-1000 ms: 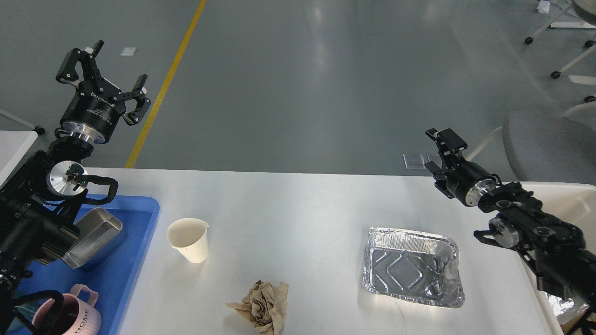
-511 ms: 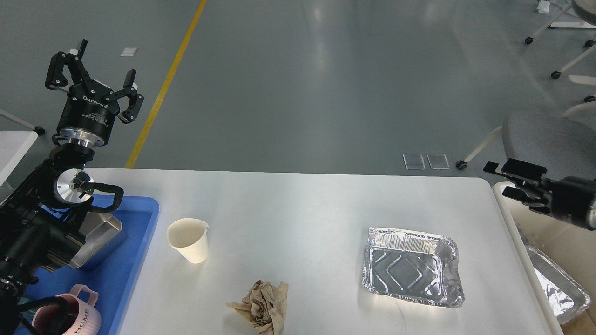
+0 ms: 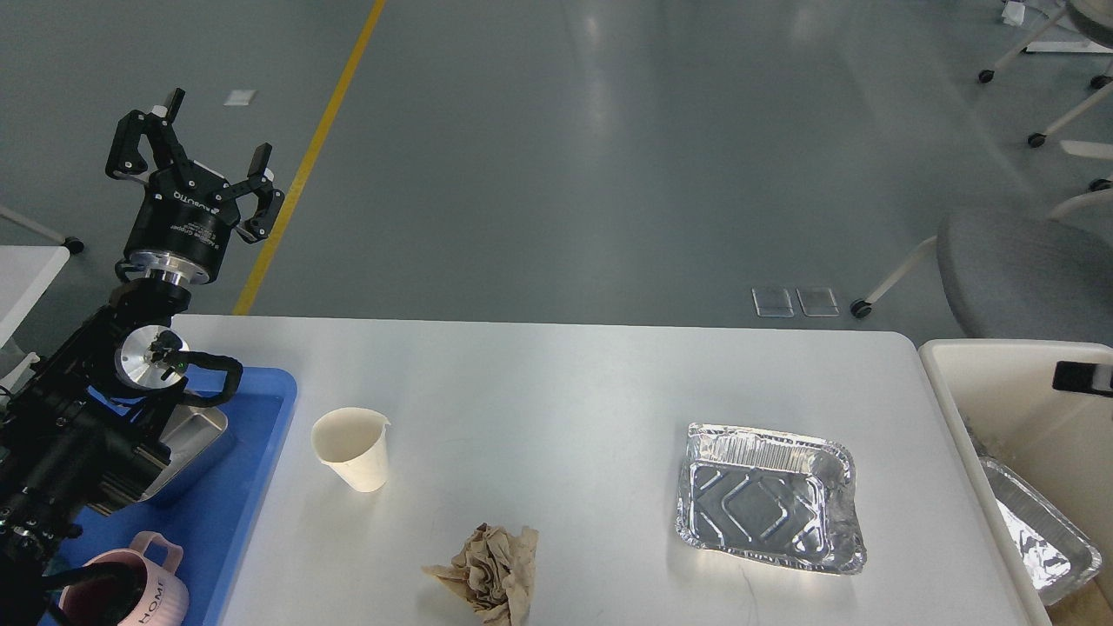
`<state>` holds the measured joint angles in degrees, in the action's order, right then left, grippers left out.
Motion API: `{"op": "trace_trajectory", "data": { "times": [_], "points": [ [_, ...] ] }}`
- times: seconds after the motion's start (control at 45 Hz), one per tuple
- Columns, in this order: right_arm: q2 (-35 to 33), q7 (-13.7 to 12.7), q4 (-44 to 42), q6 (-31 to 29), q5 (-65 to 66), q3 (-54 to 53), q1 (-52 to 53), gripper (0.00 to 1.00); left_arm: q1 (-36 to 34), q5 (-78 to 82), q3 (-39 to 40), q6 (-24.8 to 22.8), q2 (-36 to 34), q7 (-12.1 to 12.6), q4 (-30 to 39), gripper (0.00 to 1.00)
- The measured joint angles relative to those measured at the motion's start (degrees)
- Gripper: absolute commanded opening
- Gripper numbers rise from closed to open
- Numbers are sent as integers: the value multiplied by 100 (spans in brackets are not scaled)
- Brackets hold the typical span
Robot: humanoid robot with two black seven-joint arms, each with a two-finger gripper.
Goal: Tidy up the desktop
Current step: 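Raise the left gripper and swing the right gripper out beside the table, then reach the right gripper to the foil tray and grasp its edge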
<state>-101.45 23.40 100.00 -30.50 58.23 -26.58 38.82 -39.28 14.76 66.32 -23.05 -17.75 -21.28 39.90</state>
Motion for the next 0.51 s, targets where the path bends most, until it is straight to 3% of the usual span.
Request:
{"op": "trace_trajectory", "data": {
  "times": [0.267, 0.511],
  "points": [
    [159, -48, -32, -336, 107, -205, -70, 100, 73, 1, -14, -37, -17, 7, 0, 97],
    [1295, -394, -618, -193, 846, -180, -342, 100, 77, 1, -15, -41, -27, 10, 0, 97]
  ]
}}
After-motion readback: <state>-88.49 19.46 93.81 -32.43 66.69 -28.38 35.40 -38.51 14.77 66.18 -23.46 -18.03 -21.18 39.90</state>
